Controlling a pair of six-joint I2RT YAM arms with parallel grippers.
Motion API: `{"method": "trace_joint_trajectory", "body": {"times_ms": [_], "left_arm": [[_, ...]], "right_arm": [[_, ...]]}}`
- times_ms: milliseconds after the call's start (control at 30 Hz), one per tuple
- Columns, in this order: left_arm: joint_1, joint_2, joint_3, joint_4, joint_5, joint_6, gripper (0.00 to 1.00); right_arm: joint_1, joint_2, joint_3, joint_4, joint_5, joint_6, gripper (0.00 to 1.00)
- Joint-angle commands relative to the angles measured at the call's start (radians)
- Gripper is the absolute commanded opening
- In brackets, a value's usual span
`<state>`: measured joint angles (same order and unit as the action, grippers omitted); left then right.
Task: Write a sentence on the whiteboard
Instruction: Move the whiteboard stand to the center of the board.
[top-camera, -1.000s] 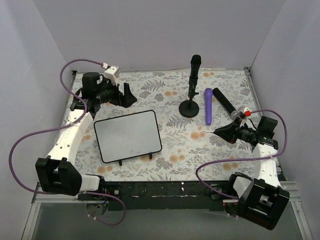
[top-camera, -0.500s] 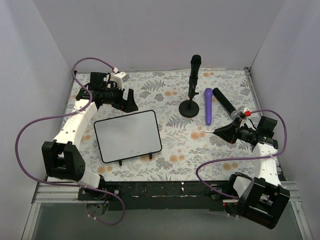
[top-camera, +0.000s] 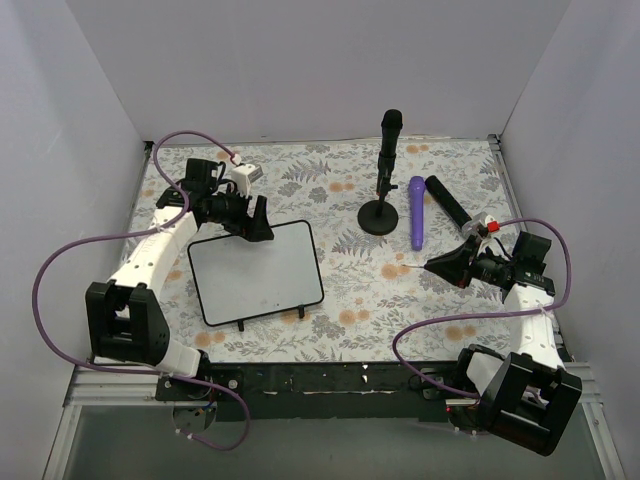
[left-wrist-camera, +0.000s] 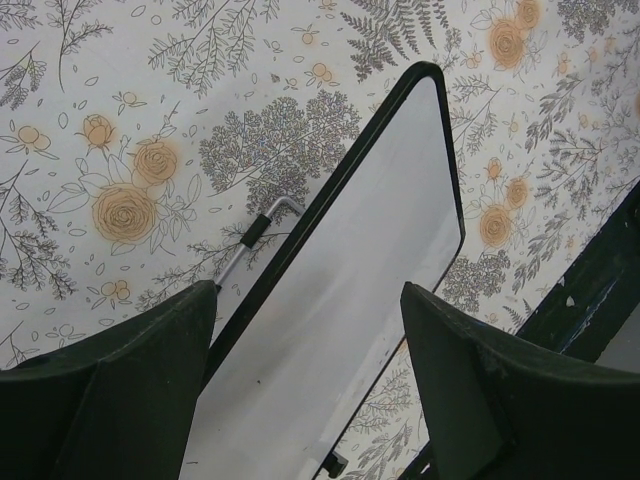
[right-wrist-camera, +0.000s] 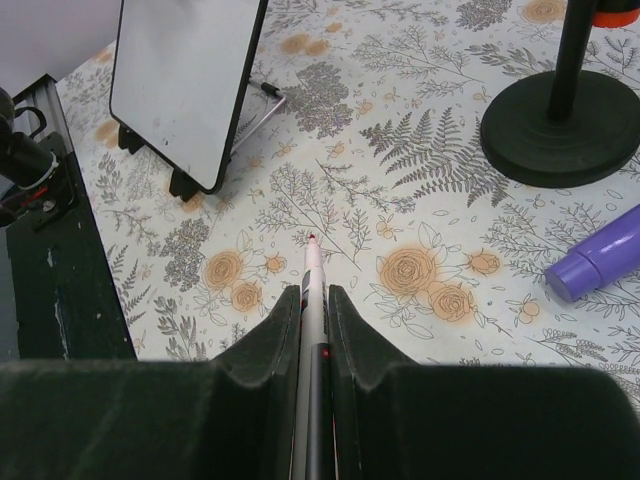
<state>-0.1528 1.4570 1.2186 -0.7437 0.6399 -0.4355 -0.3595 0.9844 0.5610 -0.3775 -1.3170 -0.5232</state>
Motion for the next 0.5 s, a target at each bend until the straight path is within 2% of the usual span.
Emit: {"method": "trace_joint_trajectory", "body": {"times_ms": [0,100,133,167,233,467], "left_arm": [[-0.002,0.012,-0.001,-0.011,0.053,0.029,0.71],[-0.002,0.023,-0.013,-0.019,0.078,0.032,0.69],[-0.002,0.026,-0.016,-0.022,0.067,0.034,0.66],[-0.002,0.026,-0.018,-0.02,0.066,0.034,0.56],[-0.002,0.026,-0.021,-0.016,0.06,0.03,0.5],[-0.002,0.074,-0.001,-0.014,0.047,0.029,0.46]], "right_arm": [[0.004,-0.006,0.037,-0.014,-0.03,-0.012,0.01],[0.004,-0.006,0.04,-0.018,-0.034,-0.015,0.01],[0.004,-0.004,0.04,-0.018,-0.036,-0.015,0.01],[0.004,-0.004,0.04,-0.018,-0.036,-0.015,0.01],[0.004,-0.001,0.04,-0.018,-0.039,-0.015,0.01],[0.005,-0.004,0.042,-0.02,-0.039,-0.015,0.01]]}}
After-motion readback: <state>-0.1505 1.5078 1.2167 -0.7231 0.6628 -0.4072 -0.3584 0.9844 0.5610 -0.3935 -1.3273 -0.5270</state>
